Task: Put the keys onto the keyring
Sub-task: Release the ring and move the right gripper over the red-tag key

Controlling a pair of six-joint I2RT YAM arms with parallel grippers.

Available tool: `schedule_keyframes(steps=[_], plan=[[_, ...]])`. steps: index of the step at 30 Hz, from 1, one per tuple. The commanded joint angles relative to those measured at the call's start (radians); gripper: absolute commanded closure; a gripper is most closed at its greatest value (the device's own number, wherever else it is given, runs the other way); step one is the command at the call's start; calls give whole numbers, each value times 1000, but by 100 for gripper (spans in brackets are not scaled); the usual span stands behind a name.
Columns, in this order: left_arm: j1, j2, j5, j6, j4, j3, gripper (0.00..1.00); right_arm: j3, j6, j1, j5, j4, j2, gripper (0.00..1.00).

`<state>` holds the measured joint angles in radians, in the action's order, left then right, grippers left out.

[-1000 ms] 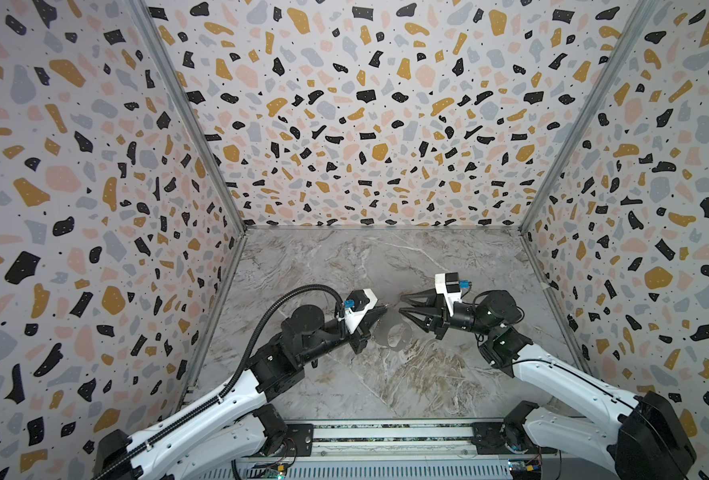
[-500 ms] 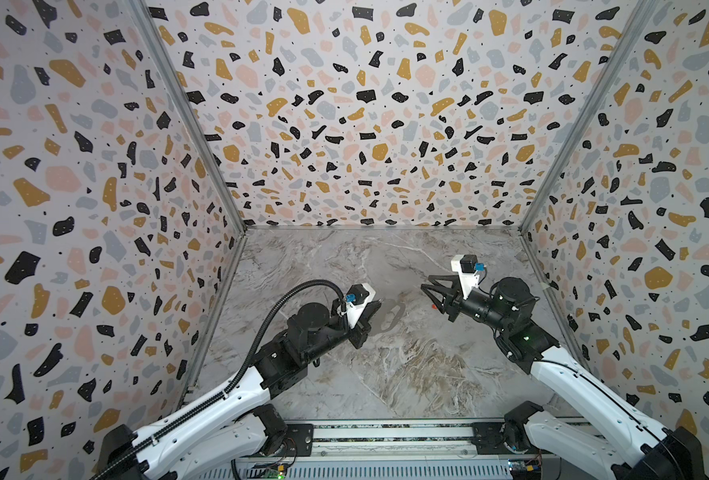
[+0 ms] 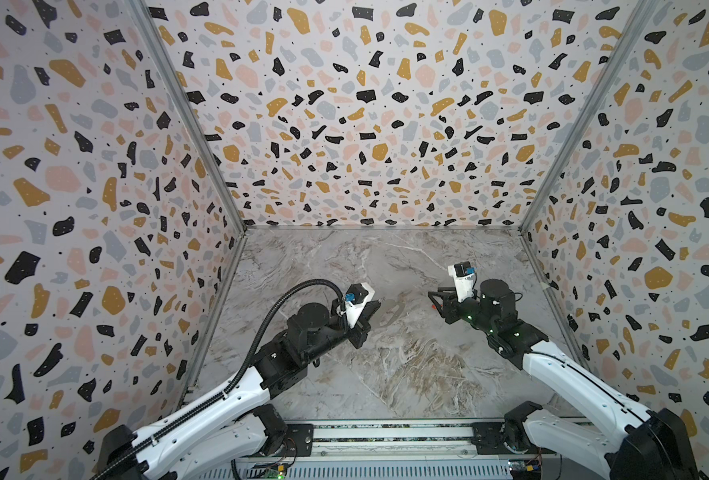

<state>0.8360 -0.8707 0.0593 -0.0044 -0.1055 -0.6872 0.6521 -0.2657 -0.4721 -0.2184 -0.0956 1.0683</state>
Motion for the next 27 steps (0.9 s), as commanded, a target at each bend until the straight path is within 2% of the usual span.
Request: schedule_keyframes(steps=[1,6,15,19,23,27], plan=[[2,1,-16,-14,-51,-5,100,13,-24,3,96,62,48,61],[5,5,-18,-12,-36,-9,100,29,-38,31,189,88,161,60],[7,27,-21,-19,-34,11,100,73,-15,136,214,110,341,61],[7,34,-21,-21,-36,17,100,104,1,187,162,123,403,61],[8,41,-20,-19,-39,27,100,105,18,219,94,86,430,53],[9,46,-18,-19,-37,32,100,127,29,251,17,74,483,53]])
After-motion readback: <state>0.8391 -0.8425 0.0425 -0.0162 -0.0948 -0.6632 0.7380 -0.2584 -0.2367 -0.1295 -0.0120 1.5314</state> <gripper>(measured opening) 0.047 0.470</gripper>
